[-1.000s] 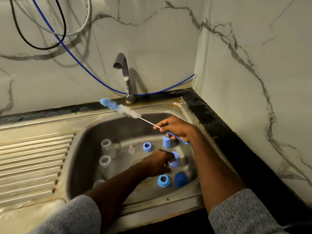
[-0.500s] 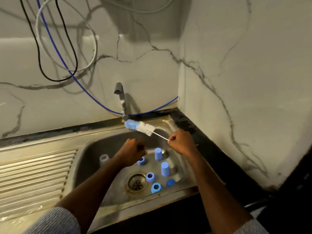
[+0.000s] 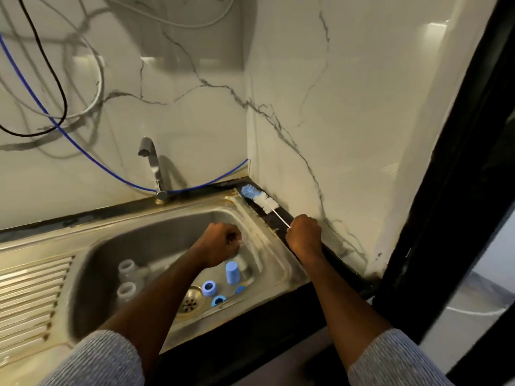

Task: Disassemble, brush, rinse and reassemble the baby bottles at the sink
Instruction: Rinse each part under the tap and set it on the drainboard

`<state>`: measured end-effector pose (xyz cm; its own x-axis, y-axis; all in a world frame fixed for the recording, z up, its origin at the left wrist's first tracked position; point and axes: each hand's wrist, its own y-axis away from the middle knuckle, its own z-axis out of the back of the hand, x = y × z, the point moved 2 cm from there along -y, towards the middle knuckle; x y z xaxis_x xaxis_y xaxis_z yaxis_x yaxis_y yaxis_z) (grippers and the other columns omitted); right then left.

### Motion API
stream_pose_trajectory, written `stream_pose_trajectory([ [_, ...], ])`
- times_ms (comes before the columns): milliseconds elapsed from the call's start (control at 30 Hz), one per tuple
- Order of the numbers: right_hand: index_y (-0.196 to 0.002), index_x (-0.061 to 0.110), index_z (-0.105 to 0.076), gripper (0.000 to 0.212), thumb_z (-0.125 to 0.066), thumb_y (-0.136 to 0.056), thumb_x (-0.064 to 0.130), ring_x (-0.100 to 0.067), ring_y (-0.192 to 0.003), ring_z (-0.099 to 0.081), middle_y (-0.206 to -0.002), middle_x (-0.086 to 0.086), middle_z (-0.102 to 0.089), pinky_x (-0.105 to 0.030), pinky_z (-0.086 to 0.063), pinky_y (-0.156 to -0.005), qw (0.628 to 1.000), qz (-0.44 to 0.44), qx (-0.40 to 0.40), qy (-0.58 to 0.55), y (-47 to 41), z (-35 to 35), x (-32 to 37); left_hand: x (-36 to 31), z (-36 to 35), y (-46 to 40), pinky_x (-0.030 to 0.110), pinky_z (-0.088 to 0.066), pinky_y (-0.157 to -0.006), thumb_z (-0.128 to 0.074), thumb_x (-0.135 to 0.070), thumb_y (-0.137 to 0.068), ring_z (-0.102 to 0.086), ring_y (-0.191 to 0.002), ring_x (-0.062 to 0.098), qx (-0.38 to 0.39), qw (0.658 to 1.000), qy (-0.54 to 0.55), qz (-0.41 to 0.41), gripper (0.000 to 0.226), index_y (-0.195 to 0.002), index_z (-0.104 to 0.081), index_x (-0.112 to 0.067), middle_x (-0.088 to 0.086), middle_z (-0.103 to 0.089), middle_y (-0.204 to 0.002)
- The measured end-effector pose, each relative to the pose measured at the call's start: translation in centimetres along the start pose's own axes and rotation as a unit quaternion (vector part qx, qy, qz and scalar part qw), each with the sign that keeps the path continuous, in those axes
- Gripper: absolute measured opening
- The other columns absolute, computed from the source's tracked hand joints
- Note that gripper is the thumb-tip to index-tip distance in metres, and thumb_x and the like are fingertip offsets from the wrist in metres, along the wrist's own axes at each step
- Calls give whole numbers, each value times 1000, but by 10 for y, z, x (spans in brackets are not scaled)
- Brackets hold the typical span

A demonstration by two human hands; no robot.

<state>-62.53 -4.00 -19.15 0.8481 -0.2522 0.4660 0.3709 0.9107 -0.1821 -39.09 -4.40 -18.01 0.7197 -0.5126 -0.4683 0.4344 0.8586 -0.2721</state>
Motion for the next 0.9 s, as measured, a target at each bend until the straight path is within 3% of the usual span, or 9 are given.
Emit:
stream_pose_trajectory([
  [100, -116, 12, -62, 28, -66, -92, 26, -32, -114, -55, -120, -10, -60, -40, -46, -91, 998, 30, -50, 31, 4, -7, 10, 9, 7, 7, 22, -47, -65, -76, -8, -80, -62, -67, 10, -14, 1000, 9, 8, 10, -77, -69, -14, -4, -68, -72],
  [200, -113, 13, -62, 24, -63, -89, 16, -33, -109, -54, -117, -11, -59, -42, -43, -89, 991, 85, -99, 14, 13, -14, 37, 27, 20, 18, 19, -48, -62, -77, -10, -82, -58, -59, 2, -44, 998, 26, 37, 18, -72, -67, -22, -10, -65, -65],
  [300, -107, 12, -66, 22, -61, -85, 11, -35, -105, -59, -113, -13, -62, -42, -46, -90, 983, 165, -83, -7, 24, -31, 77, 58, 36, 37, 34, -57, -65, -76, -9, -83, -66, -59, 8, -99, 991, 49, 75, 10, -76, -72, -16, -6, -69, -64],
  [500, -103, 18, -64, 16, -66, -88, 22, -31, -108, -57, -114, -8, -59, -38, -42, -94, 951, 296, 63, -57, 57, -94, 169, 128, 74, 88, 38, -61, -77, -74, -12, -88, -70, -72, 9, -192, 964, 47, 177, 4, -89, -74, -16, -3, -73, -77],
  [600, -103, 20, -66, 19, -71, -85, 24, -31, -108, -57, -110, -9, -58, -40, -46, -95, 925, 340, 153, -78, 72, -130, 212, 163, 91, 105, 42, -61, -74, -72, -9, -89, -71, -71, 15, -251, 937, 54, 237, 8, -89, -73, -17, 0, -73, -79],
  [700, -112, 23, -67, 26, -70, -86, 23, -29, -114, -55, -115, -9, -55, -41, -47, -98, 894, 379, 228, -67, 80, -162, 242, 186, 98, 117, 24, -58, -59, -69, -5, -90, -69, -63, 11, -288, 912, 83, 279, 11, -90, -73, -16, 6, -74, -79],
  [900, -118, 33, -65, 24, -58, -97, 25, -26, -110, -58, -116, -4, -55, -39, -50, -92, 878, 382, 284, -56, 74, -213, 283, 222, 106, 118, 27, -59, -73, -65, -12, -95, -69, -76, 6, -328, 892, 109, 292, 14, -91, -68, -25, -7, -70, -82],
])
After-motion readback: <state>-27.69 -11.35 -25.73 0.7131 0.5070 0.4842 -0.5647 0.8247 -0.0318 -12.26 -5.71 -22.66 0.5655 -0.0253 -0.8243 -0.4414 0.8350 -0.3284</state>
